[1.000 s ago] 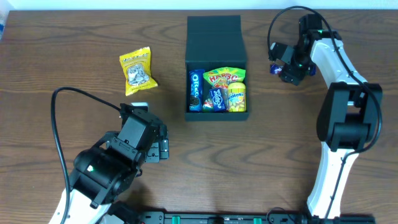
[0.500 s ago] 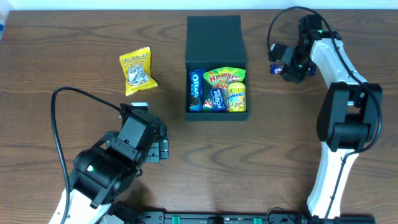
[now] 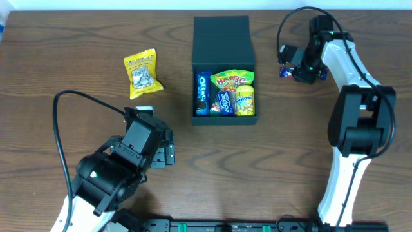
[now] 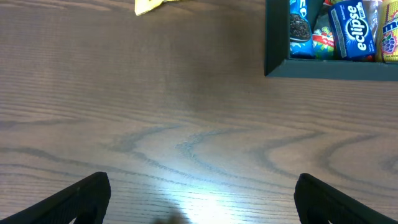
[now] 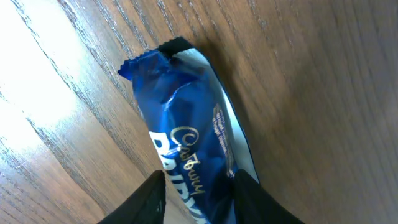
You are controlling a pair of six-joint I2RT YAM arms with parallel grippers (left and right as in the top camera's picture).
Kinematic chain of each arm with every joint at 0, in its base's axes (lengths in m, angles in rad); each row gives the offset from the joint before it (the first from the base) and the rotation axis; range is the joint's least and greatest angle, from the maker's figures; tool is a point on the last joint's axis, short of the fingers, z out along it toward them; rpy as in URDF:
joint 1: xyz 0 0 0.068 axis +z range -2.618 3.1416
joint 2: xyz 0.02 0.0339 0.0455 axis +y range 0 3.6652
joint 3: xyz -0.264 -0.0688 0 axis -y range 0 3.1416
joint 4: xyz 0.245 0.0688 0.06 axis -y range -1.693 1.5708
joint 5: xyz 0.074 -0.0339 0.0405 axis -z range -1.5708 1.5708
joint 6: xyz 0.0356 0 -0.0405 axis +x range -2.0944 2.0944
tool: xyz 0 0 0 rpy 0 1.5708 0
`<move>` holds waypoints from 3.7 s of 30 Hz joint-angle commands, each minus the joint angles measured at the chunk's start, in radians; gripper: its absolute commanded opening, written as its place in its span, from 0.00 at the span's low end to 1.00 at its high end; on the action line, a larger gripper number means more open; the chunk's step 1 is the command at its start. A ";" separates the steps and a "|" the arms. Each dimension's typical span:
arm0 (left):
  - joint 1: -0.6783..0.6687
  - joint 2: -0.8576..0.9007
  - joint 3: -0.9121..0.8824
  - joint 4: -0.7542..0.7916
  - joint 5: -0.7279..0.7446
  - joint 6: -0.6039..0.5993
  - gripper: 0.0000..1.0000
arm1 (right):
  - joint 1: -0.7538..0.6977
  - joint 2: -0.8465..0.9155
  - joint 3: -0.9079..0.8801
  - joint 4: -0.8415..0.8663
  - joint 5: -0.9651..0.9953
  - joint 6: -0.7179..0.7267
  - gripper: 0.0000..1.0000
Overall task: Pack container
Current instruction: 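Lower the right gripper and grasp the blue Dairy Milk bar's end, then carry the Dairy Milk bar into the box and lower it upright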
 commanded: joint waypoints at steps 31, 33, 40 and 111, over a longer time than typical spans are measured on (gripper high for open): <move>0.003 -0.002 -0.002 -0.003 -0.018 -0.008 0.95 | 0.008 -0.011 -0.006 0.007 -0.001 0.072 0.01; 0.003 -0.002 -0.002 -0.003 -0.018 -0.008 0.95 | 0.010 -0.032 -0.006 0.006 0.013 0.076 0.01; 0.003 -0.002 -0.002 -0.003 -0.018 -0.008 0.96 | 0.037 -0.157 -0.006 -0.051 0.014 0.083 0.02; 0.003 -0.002 -0.002 -0.003 -0.018 -0.008 0.95 | 0.509 -0.112 0.004 0.079 -0.045 0.124 0.01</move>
